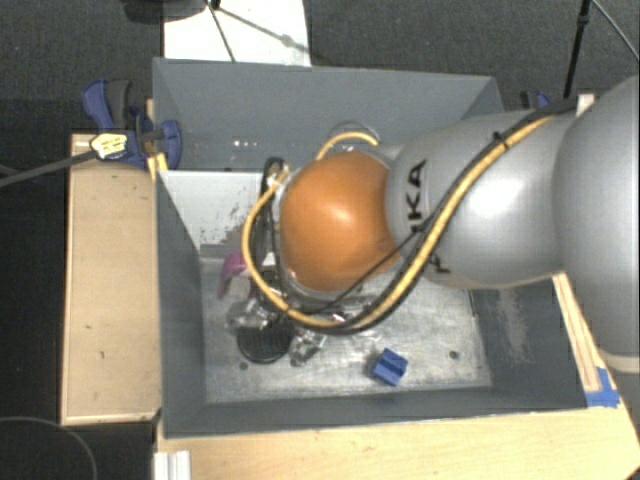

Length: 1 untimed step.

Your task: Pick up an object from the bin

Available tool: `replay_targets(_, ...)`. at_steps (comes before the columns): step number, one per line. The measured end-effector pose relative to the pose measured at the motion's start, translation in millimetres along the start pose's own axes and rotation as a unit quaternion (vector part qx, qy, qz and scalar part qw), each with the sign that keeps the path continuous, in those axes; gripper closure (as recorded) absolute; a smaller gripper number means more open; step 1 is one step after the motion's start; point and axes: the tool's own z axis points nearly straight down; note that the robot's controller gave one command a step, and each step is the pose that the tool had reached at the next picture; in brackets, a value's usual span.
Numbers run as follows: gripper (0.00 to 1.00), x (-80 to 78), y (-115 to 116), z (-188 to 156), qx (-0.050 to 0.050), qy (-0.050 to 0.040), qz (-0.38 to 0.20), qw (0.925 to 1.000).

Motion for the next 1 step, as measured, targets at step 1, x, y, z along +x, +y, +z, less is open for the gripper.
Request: replay_targets(1,1.00,-1.3,-0.5,-25.2,0.000,0.0004,0.005,1.0000)
